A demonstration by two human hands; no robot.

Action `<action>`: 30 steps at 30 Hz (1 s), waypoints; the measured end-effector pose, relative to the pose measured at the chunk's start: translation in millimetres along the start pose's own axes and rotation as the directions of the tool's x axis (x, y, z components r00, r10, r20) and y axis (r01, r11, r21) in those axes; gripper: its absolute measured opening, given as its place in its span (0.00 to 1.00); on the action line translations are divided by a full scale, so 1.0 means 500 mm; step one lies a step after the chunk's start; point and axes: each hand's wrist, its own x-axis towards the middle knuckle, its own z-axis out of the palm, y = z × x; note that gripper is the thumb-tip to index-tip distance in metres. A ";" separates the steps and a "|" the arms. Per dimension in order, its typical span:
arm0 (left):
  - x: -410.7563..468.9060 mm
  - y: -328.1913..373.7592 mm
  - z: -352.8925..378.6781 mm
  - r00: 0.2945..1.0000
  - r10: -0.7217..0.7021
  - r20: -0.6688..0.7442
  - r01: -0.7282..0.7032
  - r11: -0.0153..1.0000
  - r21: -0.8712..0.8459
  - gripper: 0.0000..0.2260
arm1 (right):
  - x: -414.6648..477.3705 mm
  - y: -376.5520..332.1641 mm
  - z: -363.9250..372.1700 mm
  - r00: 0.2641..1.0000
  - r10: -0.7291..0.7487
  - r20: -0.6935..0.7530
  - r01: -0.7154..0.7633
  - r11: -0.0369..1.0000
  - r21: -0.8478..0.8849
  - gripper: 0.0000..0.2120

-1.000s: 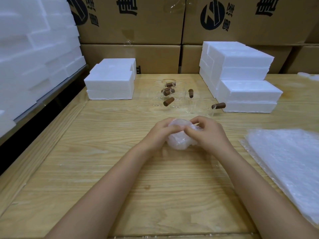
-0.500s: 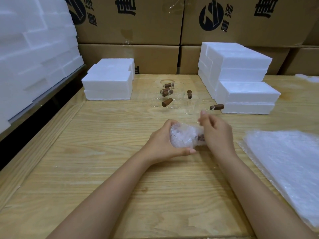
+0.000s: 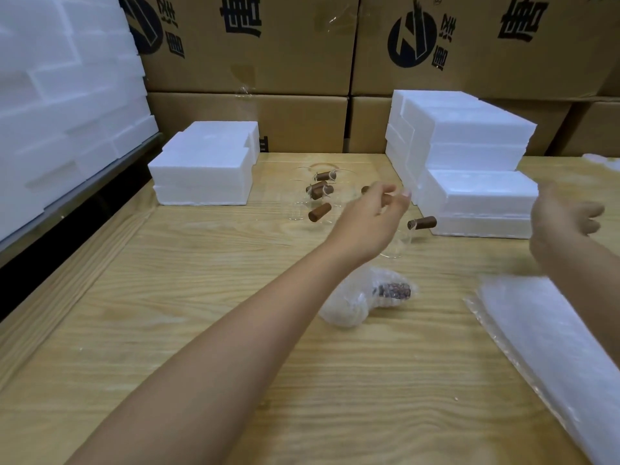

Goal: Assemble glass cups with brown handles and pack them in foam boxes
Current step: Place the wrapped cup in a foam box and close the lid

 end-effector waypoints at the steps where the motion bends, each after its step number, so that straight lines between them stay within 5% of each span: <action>1: 0.007 0.001 0.009 1.000 -0.011 0.018 0.011 1.000 0.028 0.21 | 0.017 0.007 0.000 0.999 0.041 0.033 -0.040 0.999 -0.005 0.42; 5: 0.016 -0.014 0.027 0.994 -0.023 -0.105 0.024 1.000 0.001 0.17 | 0.057 0.036 -0.003 0.976 0.140 0.167 -0.155 0.985 0.081 0.50; 9: 0.023 -0.025 0.018 0.979 -0.027 -0.200 0.018 0.999 -0.048 0.14 | 0.074 0.035 0.001 0.934 0.048 0.355 -0.089 0.991 0.100 0.40; 16: 0.028 -0.031 0.022 0.988 -0.029 -0.151 0.021 0.998 -0.057 0.11 | 0.075 0.029 0.020 0.938 0.015 0.347 -0.051 0.994 0.094 0.22; 22: 0.036 -0.017 0.028 0.994 -0.048 -0.100 0.050 0.999 0.010 0.13 | 0.063 0.041 0.010 0.929 -0.025 0.370 0.005 0.999 0.054 0.18; 26: 0.058 0.009 0.053 0.994 -0.084 0.067 0.069 0.978 0.198 0.22 | 0.064 0.054 -0.017 0.918 -0.051 0.392 0.031 0.998 0.055 0.18; 30: 0.067 0.016 0.106 0.973 -0.046 0.227 -0.082 0.850 0.520 0.27 | 0.075 0.075 -0.047 0.917 -0.040 0.398 0.011 0.997 0.075 0.21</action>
